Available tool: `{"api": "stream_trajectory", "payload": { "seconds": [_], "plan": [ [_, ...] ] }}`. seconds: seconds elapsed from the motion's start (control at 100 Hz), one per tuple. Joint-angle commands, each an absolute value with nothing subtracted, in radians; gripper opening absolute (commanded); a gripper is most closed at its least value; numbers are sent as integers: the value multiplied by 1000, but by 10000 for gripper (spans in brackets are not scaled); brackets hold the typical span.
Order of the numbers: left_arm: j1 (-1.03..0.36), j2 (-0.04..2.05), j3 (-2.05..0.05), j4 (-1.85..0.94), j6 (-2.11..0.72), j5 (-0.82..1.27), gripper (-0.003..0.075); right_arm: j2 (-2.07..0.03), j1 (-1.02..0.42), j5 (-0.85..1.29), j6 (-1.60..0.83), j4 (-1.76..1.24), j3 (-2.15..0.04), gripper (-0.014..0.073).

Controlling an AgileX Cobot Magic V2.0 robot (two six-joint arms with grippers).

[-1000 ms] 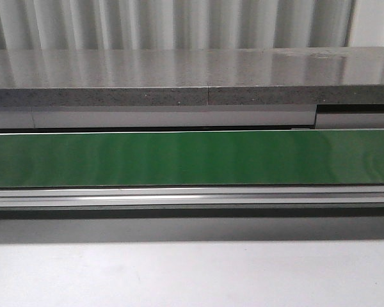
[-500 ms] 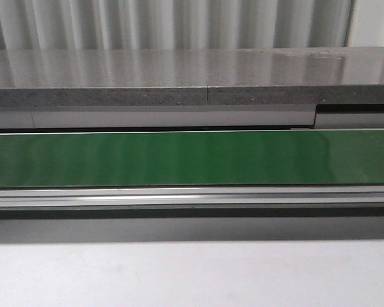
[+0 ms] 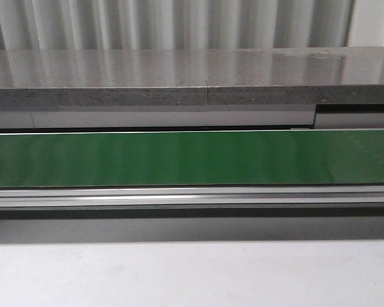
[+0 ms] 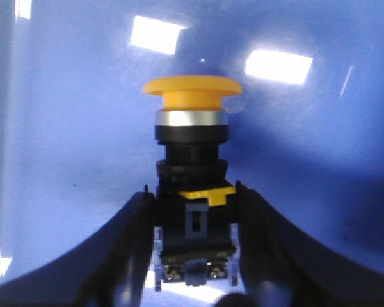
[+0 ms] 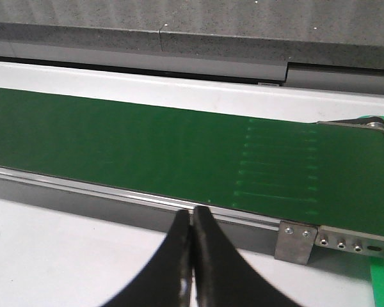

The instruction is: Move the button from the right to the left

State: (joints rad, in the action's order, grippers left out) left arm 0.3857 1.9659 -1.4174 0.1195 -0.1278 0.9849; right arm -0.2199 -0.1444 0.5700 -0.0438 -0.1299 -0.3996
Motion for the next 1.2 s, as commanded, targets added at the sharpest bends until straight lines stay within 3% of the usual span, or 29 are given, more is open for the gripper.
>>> {"api": "stream_trajectory", "payload": {
  "seconds": [0.0,0.09,0.34,0.45,0.56,0.62,1.19],
  "plan": [
    [392,1917,-1442,125,-128,970,496,-229,-146,489,-51,-137,-426,-66],
    [392,1915,-1442,121,-128,955,571,-229,-146,489,-51,-137,-426,-66],
    [375,1817,-1442,75,-128,849,554,-229,-146,489,-51,-137,-426,-66],
    [331,1741,-1442,70,-128,788,382,-229,-146,489,-51,-137,-426,-66],
    [250,1662,-1426,54,-128,733,93,-229,-146,489,-51,-137,-426,-66],
    [206,1625,-1404,43,-128,700,-21,-229,-146,489,-51,-137,-426,-66],
    [-107,1342,-1171,-110,-128,509,-20,-229,-146,489,-51,-137,-426,-66]
  ]
}}
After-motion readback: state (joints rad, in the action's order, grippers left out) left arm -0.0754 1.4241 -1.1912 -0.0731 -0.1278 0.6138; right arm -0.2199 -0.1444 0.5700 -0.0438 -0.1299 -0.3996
